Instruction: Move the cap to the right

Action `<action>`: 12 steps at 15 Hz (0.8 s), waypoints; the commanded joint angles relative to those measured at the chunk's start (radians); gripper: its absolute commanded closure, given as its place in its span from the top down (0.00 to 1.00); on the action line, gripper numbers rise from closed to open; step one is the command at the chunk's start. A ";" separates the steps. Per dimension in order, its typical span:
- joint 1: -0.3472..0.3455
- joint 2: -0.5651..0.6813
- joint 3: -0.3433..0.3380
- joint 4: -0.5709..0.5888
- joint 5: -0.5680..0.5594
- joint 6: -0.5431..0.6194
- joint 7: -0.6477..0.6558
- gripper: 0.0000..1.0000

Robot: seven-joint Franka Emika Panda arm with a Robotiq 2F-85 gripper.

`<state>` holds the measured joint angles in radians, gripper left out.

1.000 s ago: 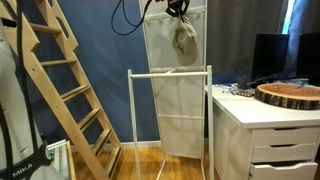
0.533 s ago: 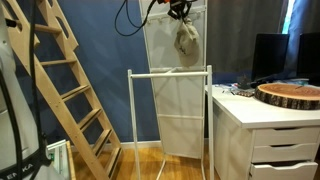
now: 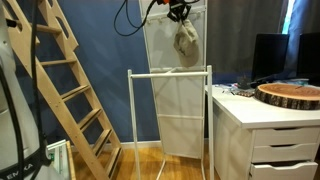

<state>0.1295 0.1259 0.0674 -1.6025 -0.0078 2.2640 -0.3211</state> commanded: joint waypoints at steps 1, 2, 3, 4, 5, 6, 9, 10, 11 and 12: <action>-0.014 0.007 0.015 0.019 -0.024 -0.041 0.001 0.01; -0.014 0.006 0.015 0.017 -0.021 -0.046 -0.002 0.01; -0.014 0.006 0.015 0.015 -0.021 -0.049 -0.002 0.01; -0.014 0.004 0.015 0.013 -0.021 -0.051 -0.004 0.01; -0.015 0.003 0.015 0.011 -0.020 -0.053 -0.006 0.01; -0.015 0.002 0.015 0.009 -0.019 -0.055 -0.008 0.01; -0.015 -0.003 0.015 0.001 -0.020 -0.060 -0.017 0.01; -0.015 -0.004 0.015 0.000 -0.021 -0.063 -0.018 0.01; -0.015 -0.005 0.015 -0.002 -0.022 -0.065 -0.019 0.01; -0.015 -0.007 0.014 -0.004 -0.026 -0.066 -0.019 0.01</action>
<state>0.1294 0.1259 0.0675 -1.6025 -0.0078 2.2263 -0.3322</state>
